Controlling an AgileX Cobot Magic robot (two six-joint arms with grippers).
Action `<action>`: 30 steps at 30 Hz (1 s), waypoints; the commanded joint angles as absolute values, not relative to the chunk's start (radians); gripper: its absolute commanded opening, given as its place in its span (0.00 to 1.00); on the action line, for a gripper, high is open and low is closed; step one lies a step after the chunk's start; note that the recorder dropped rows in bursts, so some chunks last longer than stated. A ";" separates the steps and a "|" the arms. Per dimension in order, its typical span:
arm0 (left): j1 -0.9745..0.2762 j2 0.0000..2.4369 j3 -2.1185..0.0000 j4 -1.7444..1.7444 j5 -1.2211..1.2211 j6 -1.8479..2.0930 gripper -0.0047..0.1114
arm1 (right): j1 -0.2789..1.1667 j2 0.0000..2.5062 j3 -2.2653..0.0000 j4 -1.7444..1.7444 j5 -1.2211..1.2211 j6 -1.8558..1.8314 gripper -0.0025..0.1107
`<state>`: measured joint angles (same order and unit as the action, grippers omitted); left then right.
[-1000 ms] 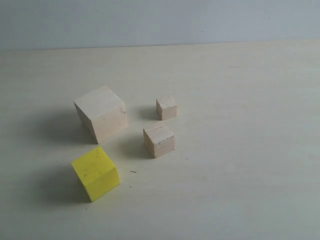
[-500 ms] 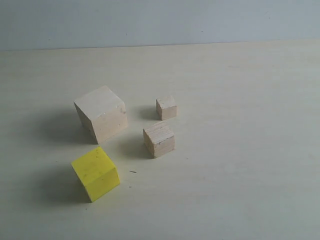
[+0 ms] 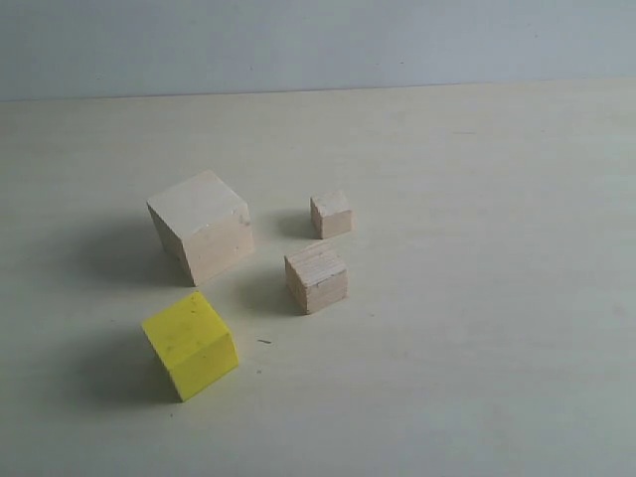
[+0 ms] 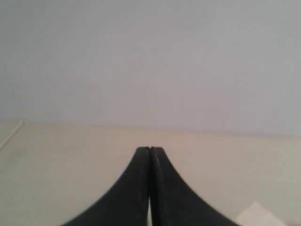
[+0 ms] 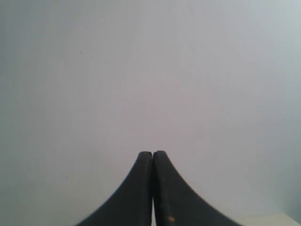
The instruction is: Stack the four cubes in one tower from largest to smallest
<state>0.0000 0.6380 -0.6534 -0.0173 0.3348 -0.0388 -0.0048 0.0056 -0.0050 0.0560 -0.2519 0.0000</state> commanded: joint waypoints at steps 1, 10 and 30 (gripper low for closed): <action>-0.025 0.851 -0.749 -0.123 0.489 -0.030 0.04 | 0.036 0.000 0.000 0.054 -0.261 0.000 0.02; -0.337 1.002 -0.768 -0.193 0.408 0.161 0.04 | 0.035 0.000 0.000 0.054 -0.257 0.022 0.02; -0.349 1.114 -0.768 -0.318 0.431 0.147 0.56 | 0.063 0.000 0.000 0.054 -0.230 0.055 0.02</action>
